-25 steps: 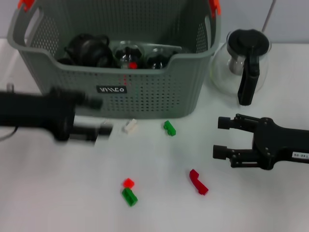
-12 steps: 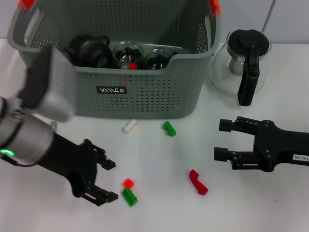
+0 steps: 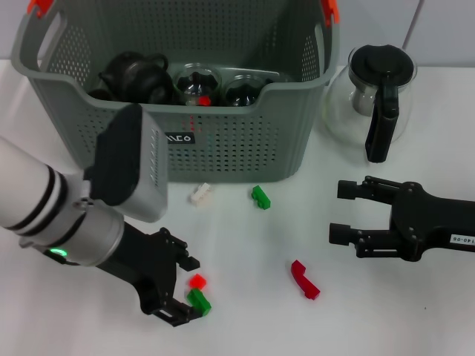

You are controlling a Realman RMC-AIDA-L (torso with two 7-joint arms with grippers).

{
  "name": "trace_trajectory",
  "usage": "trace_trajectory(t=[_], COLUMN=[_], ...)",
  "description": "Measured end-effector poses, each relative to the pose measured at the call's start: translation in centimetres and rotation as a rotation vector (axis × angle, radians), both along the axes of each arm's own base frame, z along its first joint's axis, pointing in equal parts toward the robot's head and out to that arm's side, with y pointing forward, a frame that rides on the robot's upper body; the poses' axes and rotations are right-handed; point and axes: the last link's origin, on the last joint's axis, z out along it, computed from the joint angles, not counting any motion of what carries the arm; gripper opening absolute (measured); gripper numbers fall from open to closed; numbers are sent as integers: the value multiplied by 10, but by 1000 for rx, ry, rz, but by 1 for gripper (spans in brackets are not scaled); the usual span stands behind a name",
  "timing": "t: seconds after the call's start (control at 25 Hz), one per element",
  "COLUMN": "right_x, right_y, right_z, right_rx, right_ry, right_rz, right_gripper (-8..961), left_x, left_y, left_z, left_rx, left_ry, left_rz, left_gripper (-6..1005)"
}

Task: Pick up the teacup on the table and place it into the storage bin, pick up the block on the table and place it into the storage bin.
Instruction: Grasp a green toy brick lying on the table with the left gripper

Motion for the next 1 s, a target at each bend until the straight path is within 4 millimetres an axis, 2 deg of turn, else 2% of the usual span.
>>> trace_trajectory(t=[0.36, 0.68, 1.0], right_x=[0, 0, 0], right_y=[0, 0, 1], right_z=[0, 1, 1], right_rx=[2, 4, 8], right_ry=[1, 1, 3], right_rz=[-2, -3, -6], right_gripper=[941, 940, 941], left_x=[-4, -5, -13], left_y=[3, 10, 27], left_z=[-23, -23, -18], left_rx=[35, 86, 195], left_ry=[44, 57, 86], left_rz=[-61, -77, -50], left_gripper=[729, 728, 727])
